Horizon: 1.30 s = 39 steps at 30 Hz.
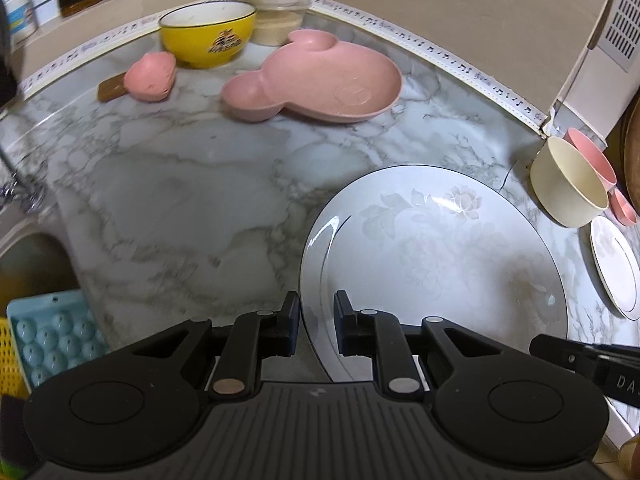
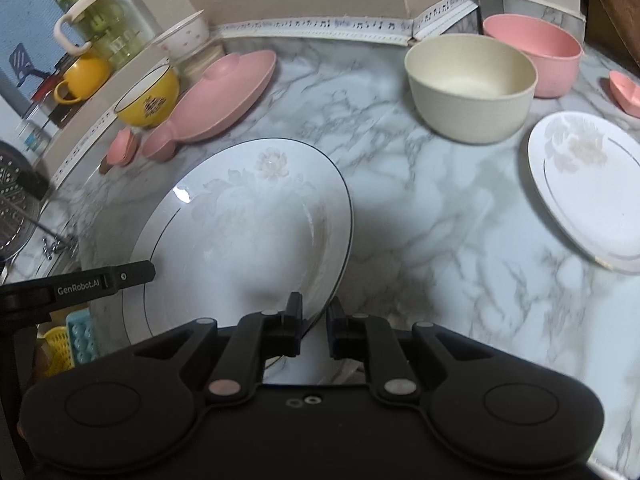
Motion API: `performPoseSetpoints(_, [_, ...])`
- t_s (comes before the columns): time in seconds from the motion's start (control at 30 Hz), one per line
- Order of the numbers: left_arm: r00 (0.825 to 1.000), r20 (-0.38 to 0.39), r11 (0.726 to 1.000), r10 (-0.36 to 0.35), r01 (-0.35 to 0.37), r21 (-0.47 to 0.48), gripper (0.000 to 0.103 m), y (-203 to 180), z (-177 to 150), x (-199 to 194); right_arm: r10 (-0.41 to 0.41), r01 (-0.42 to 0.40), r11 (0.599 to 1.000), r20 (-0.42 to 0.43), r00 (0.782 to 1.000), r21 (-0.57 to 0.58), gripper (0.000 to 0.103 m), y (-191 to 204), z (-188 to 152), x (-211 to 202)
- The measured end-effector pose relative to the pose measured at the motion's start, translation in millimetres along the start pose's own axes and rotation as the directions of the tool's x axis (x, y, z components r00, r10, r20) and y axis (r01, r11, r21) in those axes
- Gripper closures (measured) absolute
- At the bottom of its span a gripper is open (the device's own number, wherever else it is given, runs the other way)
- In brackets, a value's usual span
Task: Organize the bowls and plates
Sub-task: 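Lift the large white plate with both grippers toward the sink side, then lower the large white plate onto the counter and open both grippers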
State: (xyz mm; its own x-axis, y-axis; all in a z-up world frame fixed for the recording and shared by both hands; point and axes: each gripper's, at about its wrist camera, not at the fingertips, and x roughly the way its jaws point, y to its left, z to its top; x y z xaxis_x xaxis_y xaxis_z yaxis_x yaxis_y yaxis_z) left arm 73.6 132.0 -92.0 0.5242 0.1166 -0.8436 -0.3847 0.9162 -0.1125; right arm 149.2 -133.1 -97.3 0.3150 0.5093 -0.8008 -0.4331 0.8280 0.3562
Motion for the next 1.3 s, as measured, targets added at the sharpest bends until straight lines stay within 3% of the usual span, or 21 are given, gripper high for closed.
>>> performPoseSetpoints(0.47, [1.000, 0.017, 1.000, 0.010, -0.010, -0.011, 0.085, 4.3, -6.4, -5.3, -0.019, 0.019, 1.000, -0.014, 1.000, 0.011, 0.089, 1.4, -4.9, -2.2])
performPoseSetpoints(0.67, [0.997, 0.074, 1.000, 0.030, -0.030, -0.005, 0.085, 8.9, -5.9, -23.9, -0.056, 0.056, 0.998, 0.018, 0.998, -0.002, 0.082, -1.8, -4.1, -16.3])
performPoseSetpoints(0.8, [0.994, 0.112, 1.000, 0.006, -0.007, 0.009, 0.086, 4.5, -0.2, -37.1, -0.122, 0.124, 0.992, 0.070, 0.990, -0.035, 0.080, -2.9, -1.6, -30.6])
performPoseSetpoints(1.07, [0.982, 0.166, 0.992, -0.095, 0.079, 0.096, 0.085, -34.8, 8.4, -55.9, -0.160, 0.164, 0.986, 0.153, 0.975, -0.019, 0.073, -20.3, 5.0, -59.6])
performPoseSetpoints(1.13, [0.975, 0.173, 0.986, -0.136, 0.115, 0.124, 0.082, -48.7, 9.6, -58.4, -0.175, 0.180, 0.983, 0.170, 0.970, -0.017, 0.067, -26.7, 5.0, -66.1])
performPoseSetpoints(1.27, [0.963, 0.183, 0.972, -0.197, 0.168, 0.163, 0.048, -74.8, 10.8, -61.4, -0.205, 0.213, 0.977, 0.208, 0.956, -0.014, 0.054, -39.9, 4.1, -78.8])
performPoseSetpoints(1.3, [0.959, 0.188, 0.969, -0.210, 0.178, 0.172, 0.044, -80.7, 11.1, -61.8, -0.214, 0.222, 0.975, 0.218, 0.952, -0.011, 0.050, -43.8, 4.4, -82.0])
